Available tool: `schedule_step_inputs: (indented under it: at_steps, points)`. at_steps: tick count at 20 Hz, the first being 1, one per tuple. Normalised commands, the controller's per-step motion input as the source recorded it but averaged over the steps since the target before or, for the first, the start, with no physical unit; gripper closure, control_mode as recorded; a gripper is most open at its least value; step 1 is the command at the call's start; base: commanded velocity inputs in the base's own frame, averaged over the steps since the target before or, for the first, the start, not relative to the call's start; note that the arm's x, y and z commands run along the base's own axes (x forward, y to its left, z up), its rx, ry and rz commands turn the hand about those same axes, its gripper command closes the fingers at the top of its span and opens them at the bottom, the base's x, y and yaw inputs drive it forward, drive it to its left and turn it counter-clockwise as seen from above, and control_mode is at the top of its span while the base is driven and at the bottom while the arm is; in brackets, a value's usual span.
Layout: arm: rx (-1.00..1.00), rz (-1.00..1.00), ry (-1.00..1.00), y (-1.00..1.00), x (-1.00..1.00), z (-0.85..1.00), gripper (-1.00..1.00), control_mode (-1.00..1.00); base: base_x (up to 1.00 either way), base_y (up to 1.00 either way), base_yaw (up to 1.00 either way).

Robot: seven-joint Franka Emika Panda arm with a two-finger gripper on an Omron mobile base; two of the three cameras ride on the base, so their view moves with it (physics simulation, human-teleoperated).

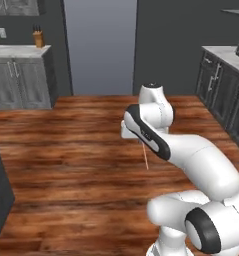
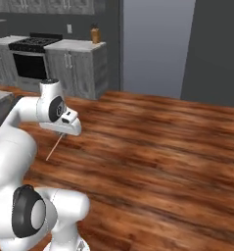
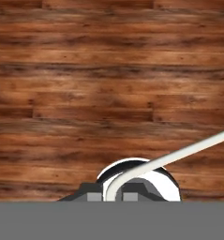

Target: Take a straw from the drawer in front and place it inside the glass cup on the dining counter.

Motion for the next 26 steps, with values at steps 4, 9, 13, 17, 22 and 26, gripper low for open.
schedule_step_inputs:
  at_steps: [4,9,13,17,22,26]
  points:
    - [0.0,0.0,0.0,0.0,0.0,0.0,1.0,1.0,1.0,0.69,0.0]
    - [0.0,0.0,0.0,0.0,0.0,0.0,1.0,1.0,1.0,0.52,0.04]
    - [0.0,0.0,0.0,0.0,0.0,0.0,1.0,1.0,1.0,0.06,0.39]
    - [0.0,0.0,0.0,0.0,0.0,0.0,1.0,1.0,0.97,0.0,0.61]
    - [0.0,0.0,0.0,0.0,0.0,0.0,1.0,1.0,0.72,-0.01,0.72]
    - [0.0,0.0,0.0,0.0,0.0,0.0,1.0,1.0,0.57,-0.08,0.76]
